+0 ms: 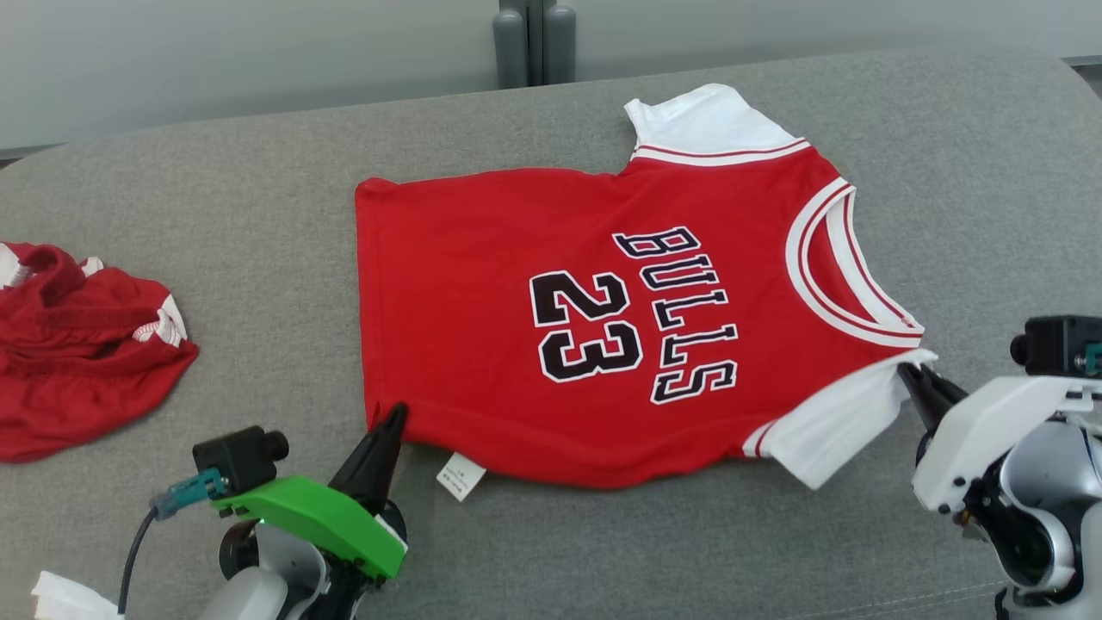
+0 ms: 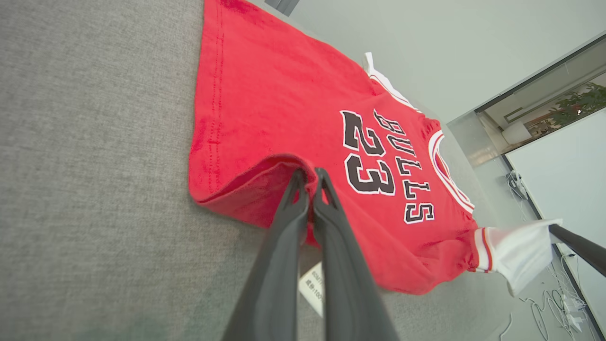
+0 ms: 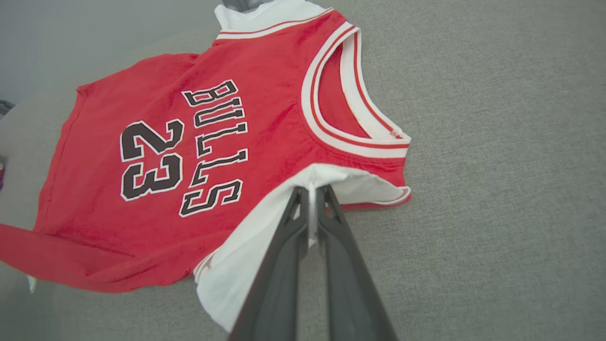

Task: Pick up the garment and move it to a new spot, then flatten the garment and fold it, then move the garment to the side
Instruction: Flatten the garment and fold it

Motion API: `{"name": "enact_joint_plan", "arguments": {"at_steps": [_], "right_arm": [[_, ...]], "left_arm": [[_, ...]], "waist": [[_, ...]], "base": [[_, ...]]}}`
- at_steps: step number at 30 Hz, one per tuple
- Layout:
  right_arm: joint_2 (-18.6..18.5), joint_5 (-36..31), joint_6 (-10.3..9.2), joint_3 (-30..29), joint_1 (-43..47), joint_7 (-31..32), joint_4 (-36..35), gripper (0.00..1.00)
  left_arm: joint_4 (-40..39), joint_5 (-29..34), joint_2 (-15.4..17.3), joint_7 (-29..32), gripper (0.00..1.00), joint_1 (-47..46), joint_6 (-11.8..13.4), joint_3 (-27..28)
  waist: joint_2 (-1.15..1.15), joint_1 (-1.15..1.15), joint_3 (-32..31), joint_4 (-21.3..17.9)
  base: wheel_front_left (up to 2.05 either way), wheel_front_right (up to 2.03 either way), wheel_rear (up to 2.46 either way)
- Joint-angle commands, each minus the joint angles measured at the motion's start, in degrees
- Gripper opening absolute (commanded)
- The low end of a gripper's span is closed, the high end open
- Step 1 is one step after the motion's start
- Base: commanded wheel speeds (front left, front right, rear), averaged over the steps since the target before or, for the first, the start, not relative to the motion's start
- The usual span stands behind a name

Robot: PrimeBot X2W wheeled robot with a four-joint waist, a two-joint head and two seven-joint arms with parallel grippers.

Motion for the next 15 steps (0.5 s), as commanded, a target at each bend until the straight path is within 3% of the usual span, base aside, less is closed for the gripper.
{"name": "enact_joint_plan", "arguments": {"at_steps": [1,15], "right_arm": [[-0.72,0.54,-0.06,0.38,-2.21,-0.81,1.41,0.00],[-5.63,0.69,-0.04,5.17,-15.57,-12.05,15.10,0.00]], "left_arm": [[1.13,0.42,-0.56,0.22,0.00,-1.86,0.29,0.17],[12.95,1.03,-4.43,-0.84,0.00,-11.35,2.97,1.49]], "waist": [[0.00,0.00,0.38,-0.09],[0.00,0.00,3.28,1.44]], "base": [[0.00,0.00,0.00],[0.00,0.00,0.00]]}}
